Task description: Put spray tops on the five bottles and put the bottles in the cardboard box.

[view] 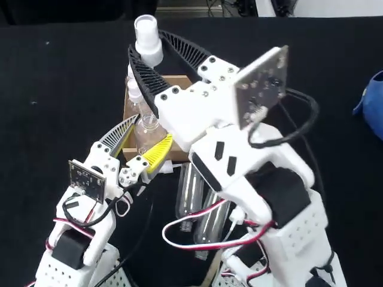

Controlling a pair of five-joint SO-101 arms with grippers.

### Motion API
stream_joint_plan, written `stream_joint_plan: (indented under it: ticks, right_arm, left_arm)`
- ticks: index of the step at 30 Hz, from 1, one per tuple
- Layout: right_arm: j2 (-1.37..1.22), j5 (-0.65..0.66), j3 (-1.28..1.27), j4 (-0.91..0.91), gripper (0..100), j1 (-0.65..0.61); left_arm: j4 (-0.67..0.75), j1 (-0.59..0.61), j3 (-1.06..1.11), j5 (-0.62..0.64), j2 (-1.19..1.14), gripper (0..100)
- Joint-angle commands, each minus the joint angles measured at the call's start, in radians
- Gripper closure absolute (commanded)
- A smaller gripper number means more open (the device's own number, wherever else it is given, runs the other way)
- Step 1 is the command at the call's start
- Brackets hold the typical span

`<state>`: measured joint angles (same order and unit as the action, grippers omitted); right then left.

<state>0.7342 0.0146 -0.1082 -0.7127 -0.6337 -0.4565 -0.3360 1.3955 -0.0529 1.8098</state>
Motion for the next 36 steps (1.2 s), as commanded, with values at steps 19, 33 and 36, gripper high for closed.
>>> stream_joint_plan:
  ticks: [19, 33, 36]
  right_arm:
    - [0.111, 0.009, -0.111, -0.196, 94.5, -0.144]
    - [0.171, 0.011, 0.085, -0.391, 84.1, -0.1]
    - [0.196, 0.011, 0.125, -0.522, 91.7, 0.075]
  left_arm:
    - [0.021, -0.01, -0.013, 0.012, 0.009, 97]
    - [0.021, -0.012, -0.012, 0.012, 0.009, 97]
    - [0.02, -0.004, -0.007, 0.012, 0.002, 97]
